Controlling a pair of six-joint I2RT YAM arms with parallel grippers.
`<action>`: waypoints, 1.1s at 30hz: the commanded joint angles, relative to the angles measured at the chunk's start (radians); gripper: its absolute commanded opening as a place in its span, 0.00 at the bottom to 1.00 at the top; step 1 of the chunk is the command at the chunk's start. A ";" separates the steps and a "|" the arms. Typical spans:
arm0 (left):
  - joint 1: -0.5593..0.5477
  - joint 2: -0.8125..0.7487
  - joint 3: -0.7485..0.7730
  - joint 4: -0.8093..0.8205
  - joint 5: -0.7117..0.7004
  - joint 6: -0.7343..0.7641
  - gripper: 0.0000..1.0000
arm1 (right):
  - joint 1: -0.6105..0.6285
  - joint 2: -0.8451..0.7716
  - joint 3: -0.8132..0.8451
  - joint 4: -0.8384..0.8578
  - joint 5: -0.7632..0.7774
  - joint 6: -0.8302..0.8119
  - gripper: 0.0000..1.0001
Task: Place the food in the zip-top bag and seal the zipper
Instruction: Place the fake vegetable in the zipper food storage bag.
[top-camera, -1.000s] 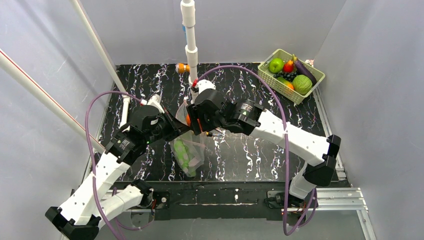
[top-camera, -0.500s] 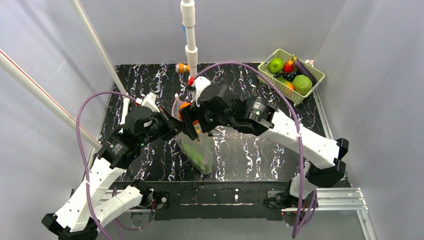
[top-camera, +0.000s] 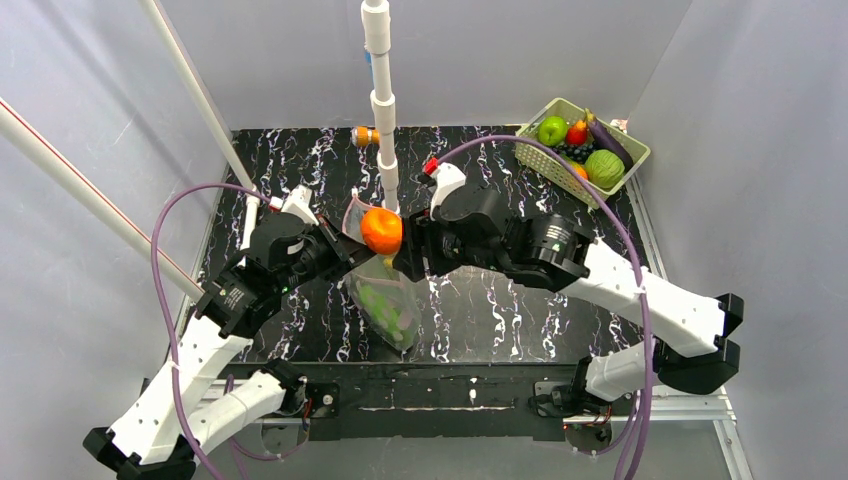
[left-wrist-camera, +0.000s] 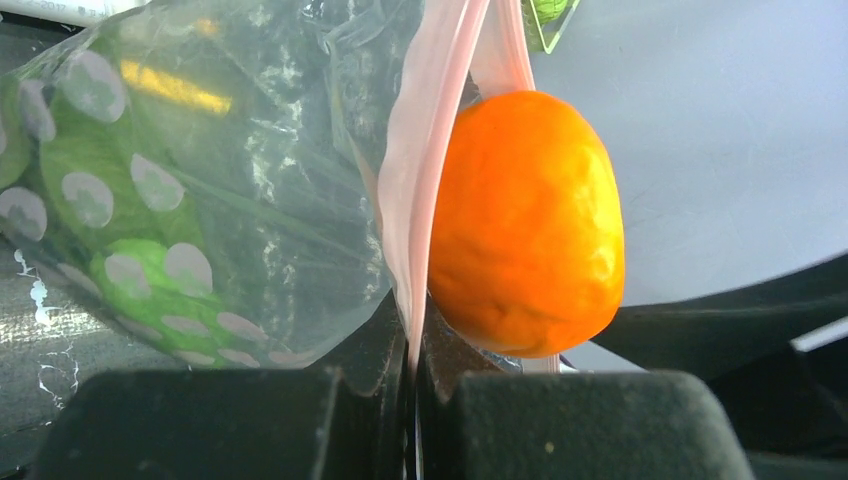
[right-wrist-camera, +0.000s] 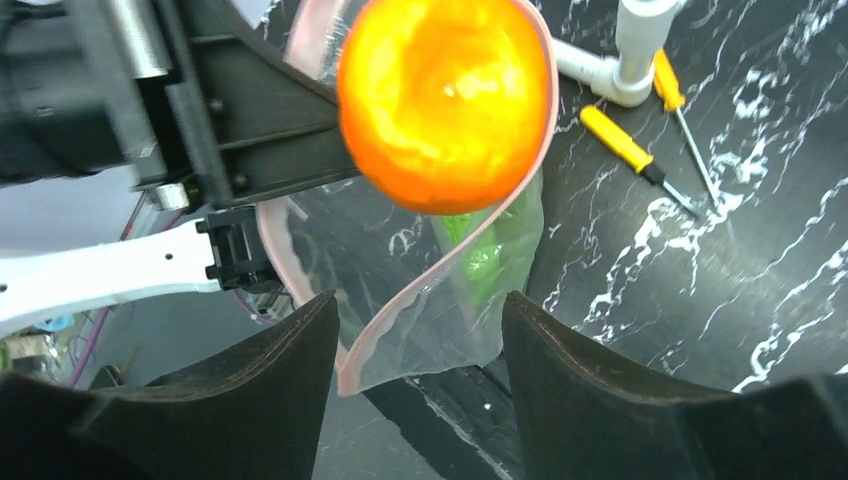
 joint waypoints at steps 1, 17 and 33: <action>-0.004 -0.023 0.014 0.020 -0.012 0.003 0.00 | 0.009 -0.010 -0.079 0.104 0.032 0.183 0.66; -0.004 -0.053 0.086 -0.146 -0.144 0.061 0.00 | 0.063 -0.002 -0.022 0.101 0.271 -0.039 0.01; -0.004 -0.088 0.133 -0.258 -0.257 0.097 0.00 | 0.058 -0.018 -0.060 0.238 0.334 -0.194 0.01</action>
